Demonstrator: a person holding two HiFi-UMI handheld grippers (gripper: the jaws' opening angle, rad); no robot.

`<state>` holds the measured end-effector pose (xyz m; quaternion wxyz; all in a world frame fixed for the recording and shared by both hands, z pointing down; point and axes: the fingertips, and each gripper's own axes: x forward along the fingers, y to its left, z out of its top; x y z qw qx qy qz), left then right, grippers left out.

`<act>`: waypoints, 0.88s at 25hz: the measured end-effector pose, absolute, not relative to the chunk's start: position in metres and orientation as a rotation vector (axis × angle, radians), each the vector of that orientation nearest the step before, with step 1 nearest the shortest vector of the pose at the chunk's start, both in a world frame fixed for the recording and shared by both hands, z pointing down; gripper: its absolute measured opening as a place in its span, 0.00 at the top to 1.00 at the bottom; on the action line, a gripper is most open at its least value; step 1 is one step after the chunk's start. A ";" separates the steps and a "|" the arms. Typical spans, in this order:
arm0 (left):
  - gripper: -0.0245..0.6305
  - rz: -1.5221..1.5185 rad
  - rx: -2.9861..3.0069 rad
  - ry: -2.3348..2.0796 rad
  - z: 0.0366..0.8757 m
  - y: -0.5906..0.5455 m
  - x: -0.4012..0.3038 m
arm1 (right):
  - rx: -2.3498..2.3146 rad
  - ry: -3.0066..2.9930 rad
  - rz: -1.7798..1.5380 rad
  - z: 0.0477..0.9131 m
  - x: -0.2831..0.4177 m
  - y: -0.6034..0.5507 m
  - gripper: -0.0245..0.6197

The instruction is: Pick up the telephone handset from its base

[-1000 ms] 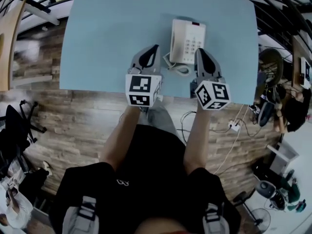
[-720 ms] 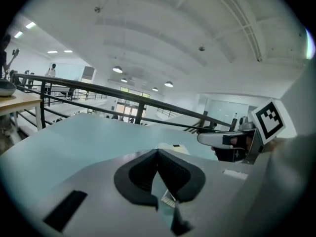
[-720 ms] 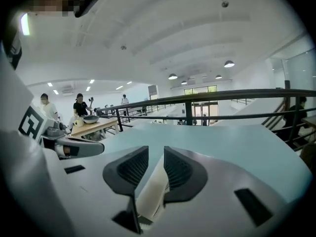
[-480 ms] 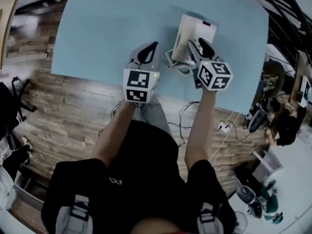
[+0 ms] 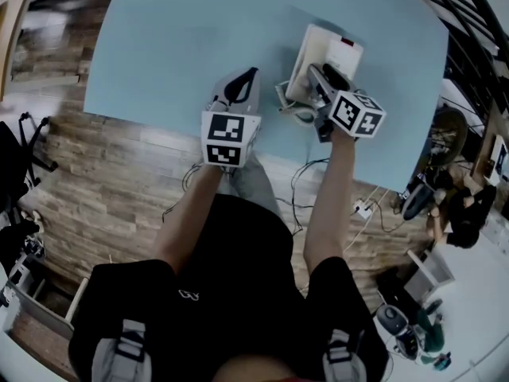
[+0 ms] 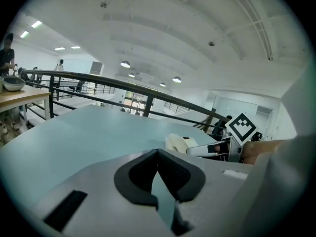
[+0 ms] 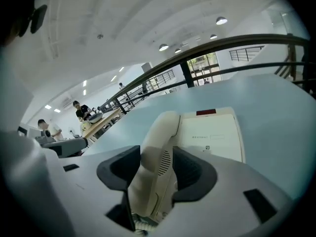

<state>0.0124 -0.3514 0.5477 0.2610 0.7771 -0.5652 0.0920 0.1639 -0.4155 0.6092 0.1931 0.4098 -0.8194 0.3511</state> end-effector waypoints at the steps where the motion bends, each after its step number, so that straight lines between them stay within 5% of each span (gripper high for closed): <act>1: 0.96 0.246 2.102 -1.532 0.547 -0.351 0.012 | 1.139 -2.302 1.020 0.610 0.163 -0.416 0.65; 8: 0.96 0.227 2.099 -1.547 0.542 -0.350 0.008 | 0.987 -2.384 1.223 0.608 0.138 -0.416 0.71; 22: 0.96 0.134 2.167 -1.585 0.497 -0.341 0.001 | 1.218 -2.425 0.956 0.557 0.120 -0.389 0.83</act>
